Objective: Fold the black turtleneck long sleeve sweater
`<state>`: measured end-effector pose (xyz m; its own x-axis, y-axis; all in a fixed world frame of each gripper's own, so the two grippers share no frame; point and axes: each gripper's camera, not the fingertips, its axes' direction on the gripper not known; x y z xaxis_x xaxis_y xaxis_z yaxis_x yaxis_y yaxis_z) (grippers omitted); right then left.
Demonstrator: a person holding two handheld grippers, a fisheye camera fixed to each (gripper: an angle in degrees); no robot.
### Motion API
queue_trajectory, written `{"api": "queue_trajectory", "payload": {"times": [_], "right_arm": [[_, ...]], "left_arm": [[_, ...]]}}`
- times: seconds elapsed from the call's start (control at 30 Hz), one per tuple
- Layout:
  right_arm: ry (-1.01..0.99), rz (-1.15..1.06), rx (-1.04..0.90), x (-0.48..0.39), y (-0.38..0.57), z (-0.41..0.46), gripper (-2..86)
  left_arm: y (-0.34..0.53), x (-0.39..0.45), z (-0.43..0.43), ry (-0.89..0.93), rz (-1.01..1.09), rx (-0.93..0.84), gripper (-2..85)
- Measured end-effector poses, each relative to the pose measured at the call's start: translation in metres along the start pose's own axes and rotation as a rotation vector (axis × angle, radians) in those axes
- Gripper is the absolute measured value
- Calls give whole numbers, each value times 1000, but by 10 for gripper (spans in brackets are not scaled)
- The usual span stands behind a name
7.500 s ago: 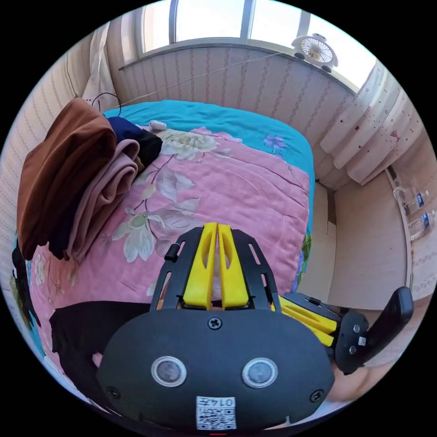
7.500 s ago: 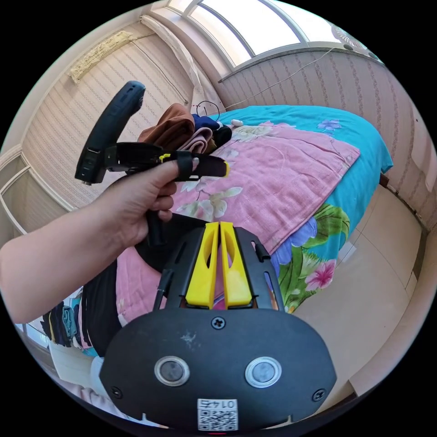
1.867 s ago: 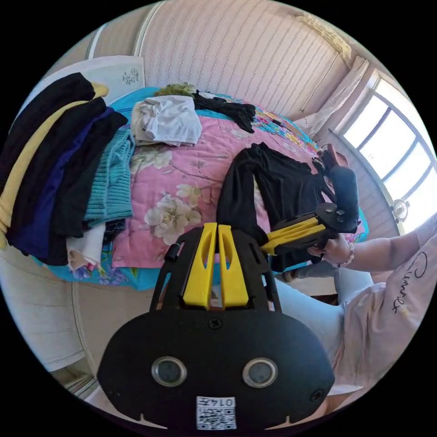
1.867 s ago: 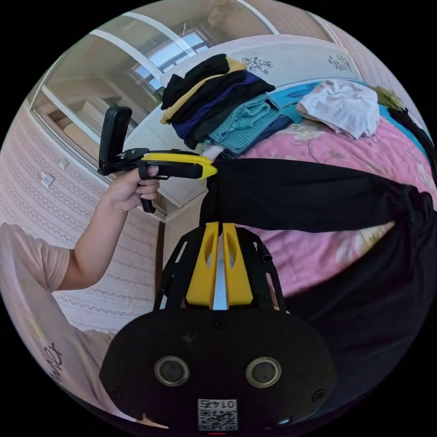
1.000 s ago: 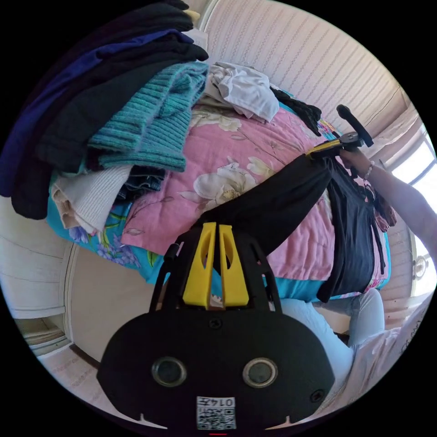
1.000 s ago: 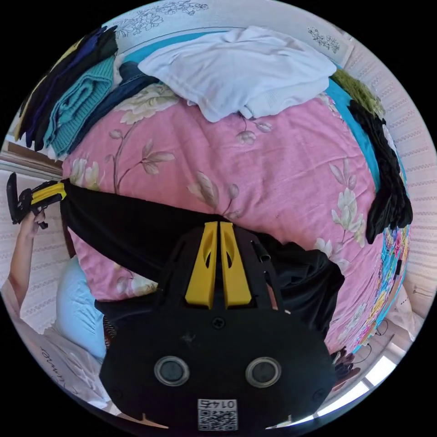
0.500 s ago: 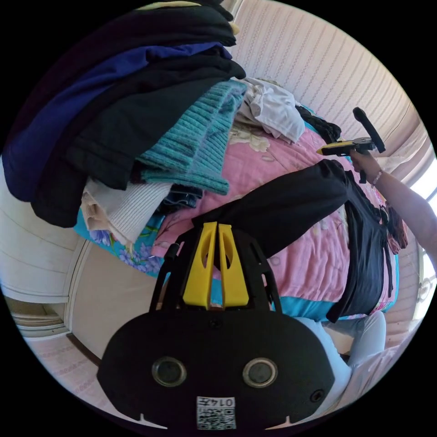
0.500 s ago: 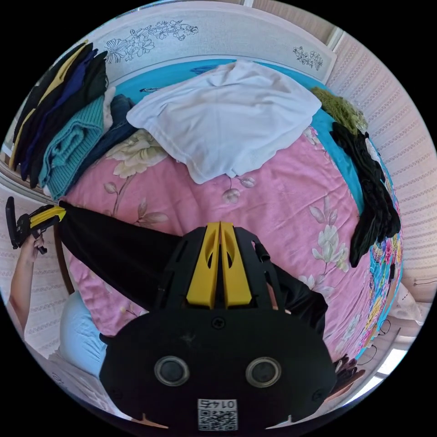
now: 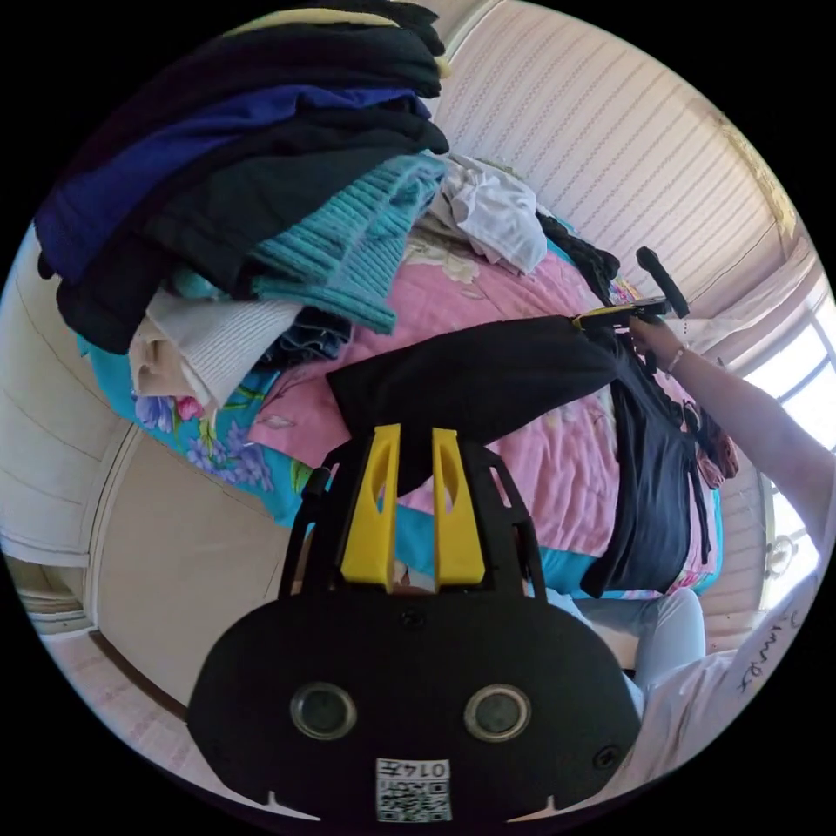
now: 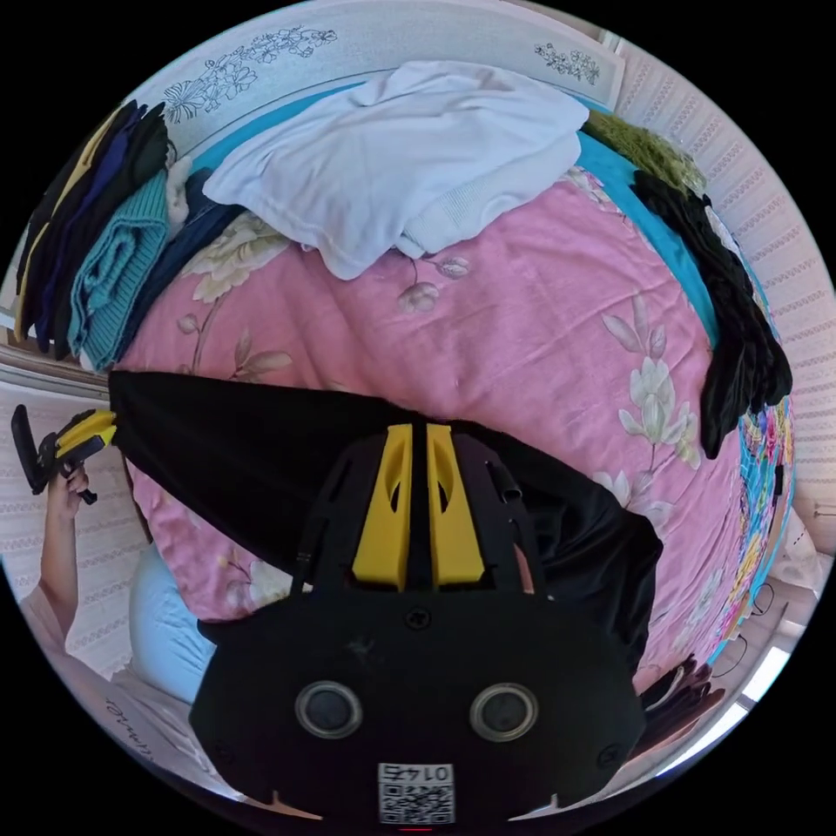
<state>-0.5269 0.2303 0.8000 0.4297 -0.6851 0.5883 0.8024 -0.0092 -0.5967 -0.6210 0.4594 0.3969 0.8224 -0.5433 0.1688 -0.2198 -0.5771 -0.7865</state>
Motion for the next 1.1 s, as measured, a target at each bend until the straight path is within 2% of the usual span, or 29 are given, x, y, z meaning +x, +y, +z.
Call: {"api": "queue_trajectory", "payload": {"times": [0.13,0.23,0.37,0.5,0.67,0.73,0.83,0.93,1.1], "right_arm": [[98,42,85,2,10,-12,12],[72,73,-9,9,15,4,17],[70,96,27,19,45,-8,37],[40,142,230,40,147,-53,48],[95,258,213,86,316,-59,47],[148,324,148,113,383,-51,42],[167,391,127,146,429,-47,41],[160,428,176,174,444,-46,46],[162,394,195,213,443,-27,76]], "left_arm": [[-7,4,11,63,-27,4,-4],[-10,15,21,50,-6,7,-5],[-12,34,14,42,-33,36,21],[5,73,-16,-30,15,117,48],[20,132,-23,-44,151,84,50],[8,179,-13,-31,279,60,48],[-24,253,14,61,433,60,44],[-69,342,63,155,555,45,46],[-157,491,153,190,701,-9,52]]}}
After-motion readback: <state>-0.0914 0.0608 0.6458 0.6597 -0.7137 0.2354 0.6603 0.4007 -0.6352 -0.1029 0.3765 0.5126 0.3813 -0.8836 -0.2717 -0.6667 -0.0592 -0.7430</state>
